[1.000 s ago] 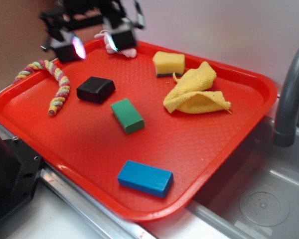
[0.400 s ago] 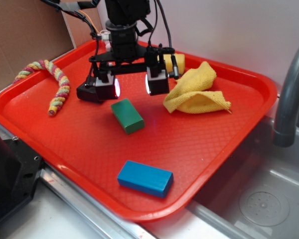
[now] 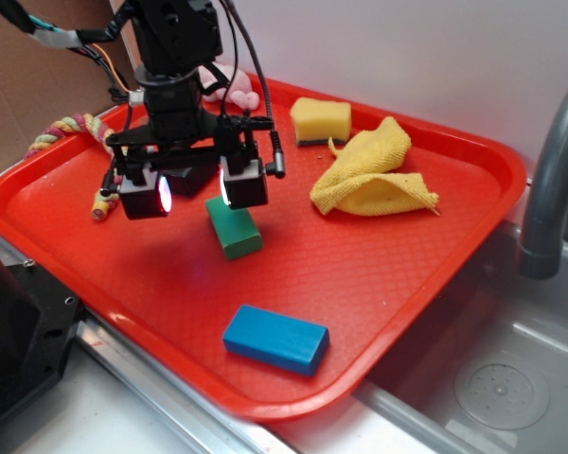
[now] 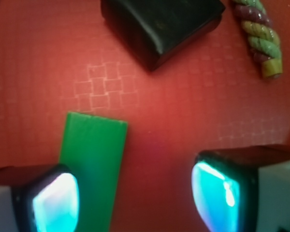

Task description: Grab the green block.

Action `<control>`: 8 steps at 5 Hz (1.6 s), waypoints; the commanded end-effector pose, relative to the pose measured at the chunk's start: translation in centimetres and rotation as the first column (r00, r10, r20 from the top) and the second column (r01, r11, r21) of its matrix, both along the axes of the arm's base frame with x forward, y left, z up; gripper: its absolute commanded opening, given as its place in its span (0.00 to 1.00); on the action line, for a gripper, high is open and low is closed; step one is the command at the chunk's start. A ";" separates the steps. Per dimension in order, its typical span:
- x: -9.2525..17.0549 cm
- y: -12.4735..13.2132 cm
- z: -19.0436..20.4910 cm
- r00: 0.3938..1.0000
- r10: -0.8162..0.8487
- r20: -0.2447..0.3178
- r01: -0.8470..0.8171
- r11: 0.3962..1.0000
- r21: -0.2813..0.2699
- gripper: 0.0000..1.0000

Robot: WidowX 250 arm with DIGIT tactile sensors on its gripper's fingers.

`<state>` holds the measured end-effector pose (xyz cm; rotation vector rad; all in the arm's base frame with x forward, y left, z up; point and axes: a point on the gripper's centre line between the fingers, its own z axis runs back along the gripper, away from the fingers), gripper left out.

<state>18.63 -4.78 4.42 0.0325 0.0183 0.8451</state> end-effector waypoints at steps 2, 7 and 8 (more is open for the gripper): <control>1.9 -0.4 -0.3 0.996 -0.070 0.058 0.073 0.996 -0.047 1.00; -2.6 -0.9 -2.9 0.973 -0.226 -0.039 0.224 0.974 -0.044 0.00; -2.3 -5.0 -2.2 0.885 -0.461 0.059 0.465 0.880 -0.099 0.00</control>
